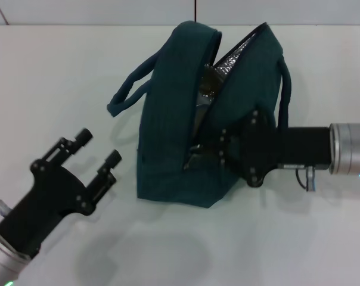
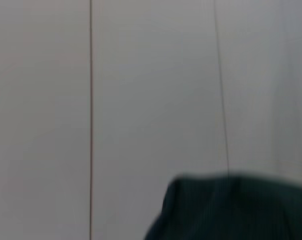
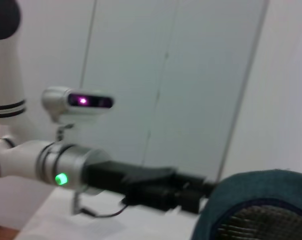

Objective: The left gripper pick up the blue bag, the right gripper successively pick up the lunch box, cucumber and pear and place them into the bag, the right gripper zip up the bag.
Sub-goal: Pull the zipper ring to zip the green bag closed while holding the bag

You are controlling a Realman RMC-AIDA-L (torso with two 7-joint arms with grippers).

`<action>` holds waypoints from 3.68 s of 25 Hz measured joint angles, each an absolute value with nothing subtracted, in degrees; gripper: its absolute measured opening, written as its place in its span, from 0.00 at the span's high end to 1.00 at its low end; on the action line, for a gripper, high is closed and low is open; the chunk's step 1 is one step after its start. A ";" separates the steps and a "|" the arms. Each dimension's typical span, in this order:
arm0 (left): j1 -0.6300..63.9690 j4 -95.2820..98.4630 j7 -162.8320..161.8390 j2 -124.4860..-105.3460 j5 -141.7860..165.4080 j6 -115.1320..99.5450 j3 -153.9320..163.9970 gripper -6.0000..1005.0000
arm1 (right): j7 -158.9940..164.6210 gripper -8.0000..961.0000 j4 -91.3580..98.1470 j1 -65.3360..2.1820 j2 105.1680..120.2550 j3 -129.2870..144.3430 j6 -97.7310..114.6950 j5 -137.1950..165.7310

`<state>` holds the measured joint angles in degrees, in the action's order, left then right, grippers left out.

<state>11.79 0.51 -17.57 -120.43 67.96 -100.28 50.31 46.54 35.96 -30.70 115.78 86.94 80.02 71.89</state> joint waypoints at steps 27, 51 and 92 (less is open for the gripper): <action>18.08 -1.21 -22.91 -120.41 67.82 -89.99 61.93 0.40 | 43.94 0.97 35.02 -30.54 116.10 85.22 80.09 68.72; 20.83 -0.92 -22.24 -120.44 68.78 -88.77 62.14 0.83 | 43.02 0.97 35.31 -29.41 115.92 84.89 82.44 67.41; 24.83 -0.74 -26.59 -120.47 68.91 -86.81 63.43 0.94 | 63.35 0.82 33.40 -26.58 111.54 82.91 88.18 77.39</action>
